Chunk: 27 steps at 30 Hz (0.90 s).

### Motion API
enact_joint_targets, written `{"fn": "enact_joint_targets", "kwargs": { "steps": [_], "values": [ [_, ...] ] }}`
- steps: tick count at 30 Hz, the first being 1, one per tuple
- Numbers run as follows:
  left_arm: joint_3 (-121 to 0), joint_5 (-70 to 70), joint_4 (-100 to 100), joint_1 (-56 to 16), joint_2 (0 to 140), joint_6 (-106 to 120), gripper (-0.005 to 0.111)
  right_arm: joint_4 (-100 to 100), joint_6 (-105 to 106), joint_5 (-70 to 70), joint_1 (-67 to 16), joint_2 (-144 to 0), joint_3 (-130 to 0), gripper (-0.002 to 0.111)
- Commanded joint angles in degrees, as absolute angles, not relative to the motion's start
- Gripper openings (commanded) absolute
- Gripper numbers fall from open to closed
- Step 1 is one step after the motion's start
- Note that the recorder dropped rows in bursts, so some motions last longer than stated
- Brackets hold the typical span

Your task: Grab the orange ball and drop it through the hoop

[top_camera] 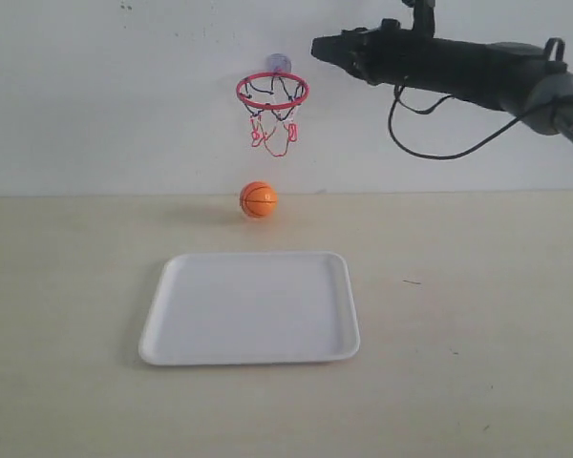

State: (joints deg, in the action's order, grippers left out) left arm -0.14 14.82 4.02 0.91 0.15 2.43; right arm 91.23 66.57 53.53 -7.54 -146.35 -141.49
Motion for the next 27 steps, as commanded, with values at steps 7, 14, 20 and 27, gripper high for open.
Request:
{"fn": "enact_joint_targets", "kwargs": {
  "steps": [7, 14, 20, 27],
  "values": [
    [0.0, 14.6, 4.5, 1.1, 0.0, 2.7, 0.004, 66.0, 33.5, 70.0, -1.7, -140.4, -137.1, 0.0],
    [0.0, 14.6, 4.5, 1.1, 0.0, 2.7, 0.004, 54.9, 34.9, 70.0, -2.4, -128.9, -120.2, 0.0],
    [0.0, 14.6, 4.5, 1.1, 0.0, 2.7, 0.004, 53.8, 46.9, 70.0, -2.3, -113.7, -90.6, 0.0],
    [0.0, 14.6, 4.5, 1.1, 0.0, 2.7, 0.004, 60.0, 50.3, 70.0, -2.4, -103.0, -58.8, 0.0]
  ]
}}
